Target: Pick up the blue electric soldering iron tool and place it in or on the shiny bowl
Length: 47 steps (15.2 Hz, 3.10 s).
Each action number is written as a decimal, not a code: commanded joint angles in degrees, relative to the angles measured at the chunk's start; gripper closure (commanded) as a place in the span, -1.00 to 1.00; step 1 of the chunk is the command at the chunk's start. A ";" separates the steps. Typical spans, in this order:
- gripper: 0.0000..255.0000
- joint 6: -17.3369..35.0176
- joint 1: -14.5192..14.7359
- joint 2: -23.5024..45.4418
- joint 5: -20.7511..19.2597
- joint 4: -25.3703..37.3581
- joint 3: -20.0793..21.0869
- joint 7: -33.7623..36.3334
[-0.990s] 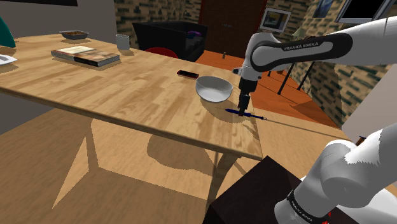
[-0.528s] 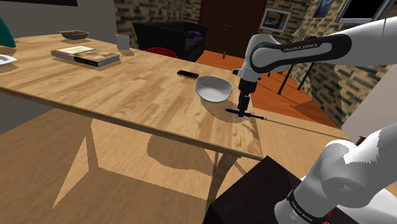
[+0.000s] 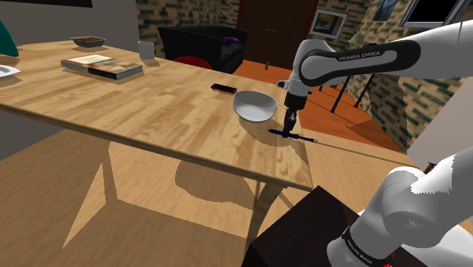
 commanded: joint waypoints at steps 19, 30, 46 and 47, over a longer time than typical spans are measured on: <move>1.00 -13.17 0.31 -1.59 0.23 10.55 0.88 0.72; 1.00 -21.58 0.57 -1.01 0.55 19.53 1.22 1.02; 1.00 -28.61 0.15 32.23 7.97 58.69 -1.23 -2.37; 1.00 -30.47 -0.54 36.67 9.14 64.82 -1.34 -2.62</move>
